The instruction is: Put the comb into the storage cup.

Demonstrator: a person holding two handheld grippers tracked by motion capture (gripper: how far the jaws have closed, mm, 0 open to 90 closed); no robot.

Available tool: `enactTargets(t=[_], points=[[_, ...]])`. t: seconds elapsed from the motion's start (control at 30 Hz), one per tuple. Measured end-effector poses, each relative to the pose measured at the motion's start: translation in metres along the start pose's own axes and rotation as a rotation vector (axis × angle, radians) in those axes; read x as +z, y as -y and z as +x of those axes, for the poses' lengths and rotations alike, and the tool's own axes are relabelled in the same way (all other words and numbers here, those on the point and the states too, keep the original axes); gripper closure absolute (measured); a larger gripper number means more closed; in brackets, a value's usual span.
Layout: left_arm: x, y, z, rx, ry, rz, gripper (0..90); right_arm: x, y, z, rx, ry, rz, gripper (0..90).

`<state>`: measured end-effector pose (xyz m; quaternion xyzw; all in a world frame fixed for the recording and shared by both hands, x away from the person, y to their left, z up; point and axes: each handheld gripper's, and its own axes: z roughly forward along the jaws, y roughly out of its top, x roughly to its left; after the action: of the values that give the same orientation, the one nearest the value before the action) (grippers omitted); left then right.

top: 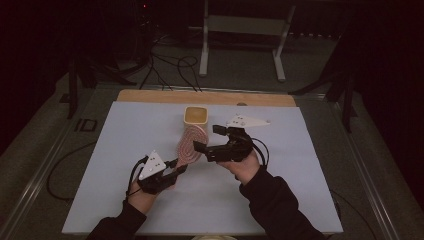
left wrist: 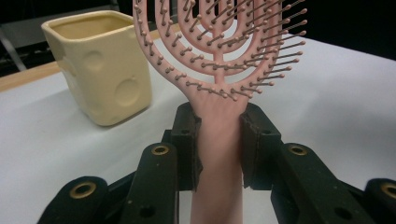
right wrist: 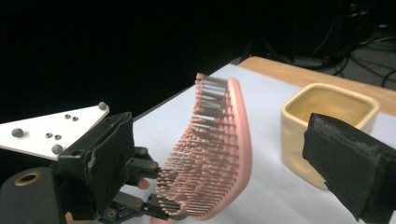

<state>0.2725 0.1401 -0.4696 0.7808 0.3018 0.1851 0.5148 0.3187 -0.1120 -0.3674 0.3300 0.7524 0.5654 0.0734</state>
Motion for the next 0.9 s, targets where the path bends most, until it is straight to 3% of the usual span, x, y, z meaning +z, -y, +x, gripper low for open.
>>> enactTargets(t=[0.23, 0.3, 0.47, 0.7, 0.73, 0.9], points=[[0.000, 0.000, 0.000, 0.003, -0.003, -0.007, 71.4, 0.012, 0.004, -0.003, 0.068, -0.016, 0.027, 15.2], [0.001, 0.000, 0.000, 0.003, -0.002, -0.011, 71.4, 0.016, 0.008, -0.005, 0.107, -0.037, 0.037, 20.2], [0.001, 0.000, 0.000, -0.001, 0.001, -0.015, 71.5, 0.022, 0.011, -0.004, 0.141, -0.068, 0.056, 29.8], [-0.001, 0.000, -0.001, 0.017, 0.002, -0.029, 71.4, 0.028, 0.015, -0.004, 0.177, -0.112, 0.087, 42.5], [-0.001, 0.000, -0.001, 0.016, 0.022, -0.033, 71.4, 0.030, 0.016, -0.004, 0.185, -0.122, 0.091, 46.9], [-0.001, 0.000, -0.002, 0.030, 0.020, -0.031, 71.4, 0.032, 0.018, -0.003, 0.182, -0.129, 0.099, 55.6]])
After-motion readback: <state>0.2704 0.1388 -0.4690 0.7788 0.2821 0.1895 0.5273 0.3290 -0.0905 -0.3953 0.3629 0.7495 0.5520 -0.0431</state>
